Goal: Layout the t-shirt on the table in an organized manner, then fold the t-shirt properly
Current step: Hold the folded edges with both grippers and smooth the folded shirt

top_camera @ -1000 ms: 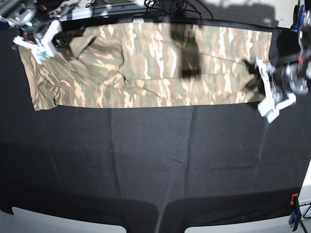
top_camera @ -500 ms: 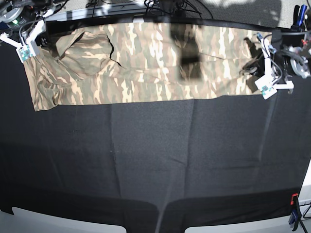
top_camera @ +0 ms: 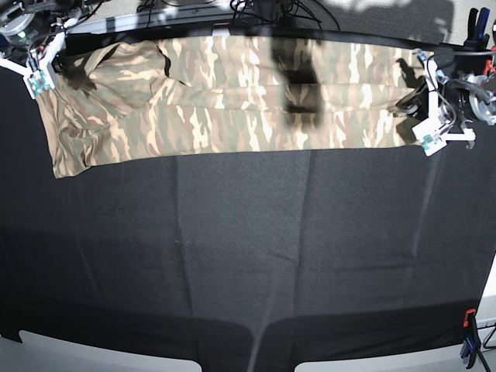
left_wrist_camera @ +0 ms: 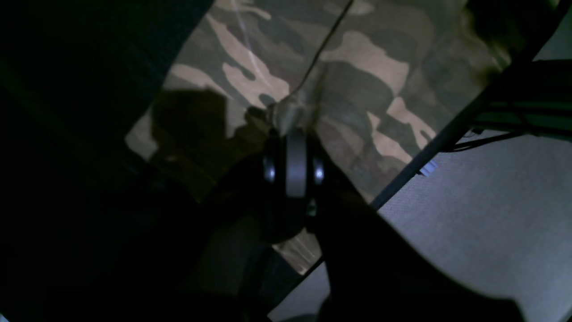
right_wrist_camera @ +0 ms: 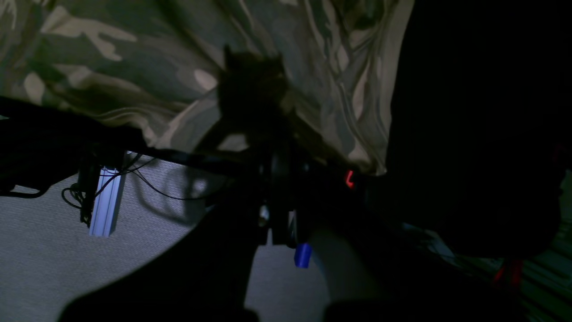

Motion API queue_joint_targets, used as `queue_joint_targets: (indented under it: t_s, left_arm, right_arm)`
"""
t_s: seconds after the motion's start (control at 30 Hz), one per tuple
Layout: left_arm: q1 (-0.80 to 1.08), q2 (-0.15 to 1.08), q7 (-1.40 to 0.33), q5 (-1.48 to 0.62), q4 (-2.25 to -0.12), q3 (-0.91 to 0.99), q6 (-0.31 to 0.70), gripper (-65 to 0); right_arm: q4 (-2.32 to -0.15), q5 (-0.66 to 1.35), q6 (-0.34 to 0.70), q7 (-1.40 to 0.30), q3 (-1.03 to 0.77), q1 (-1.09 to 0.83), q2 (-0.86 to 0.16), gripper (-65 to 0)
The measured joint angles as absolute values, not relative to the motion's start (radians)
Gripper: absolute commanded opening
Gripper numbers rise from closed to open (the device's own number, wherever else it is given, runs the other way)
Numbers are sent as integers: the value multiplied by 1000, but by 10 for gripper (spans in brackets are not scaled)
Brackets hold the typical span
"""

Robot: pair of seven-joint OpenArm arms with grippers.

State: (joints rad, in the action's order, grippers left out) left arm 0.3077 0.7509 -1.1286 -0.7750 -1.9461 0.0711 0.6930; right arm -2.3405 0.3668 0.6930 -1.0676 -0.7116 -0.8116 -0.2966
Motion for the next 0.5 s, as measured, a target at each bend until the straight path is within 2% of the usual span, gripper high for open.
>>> queue_joint_targets:
  t_s: [0.23,0.4,0.5]
  left_arm:
    - [360,751,-1152,-783,-1946,71,693,-650]
    - [357,751,-1113,-779,-1946,71,693,-650]
    - [357,751,-1092,-779,-1946,71,693,-650]
  right_arm:
    - [-2341,393,691,-1045,-712,-809,-297,-650]
    - [-2341,401,616,-916,-712,-803,-297,-650]
    - [-2341,400,566,-898,-712,-783,-296,-650]
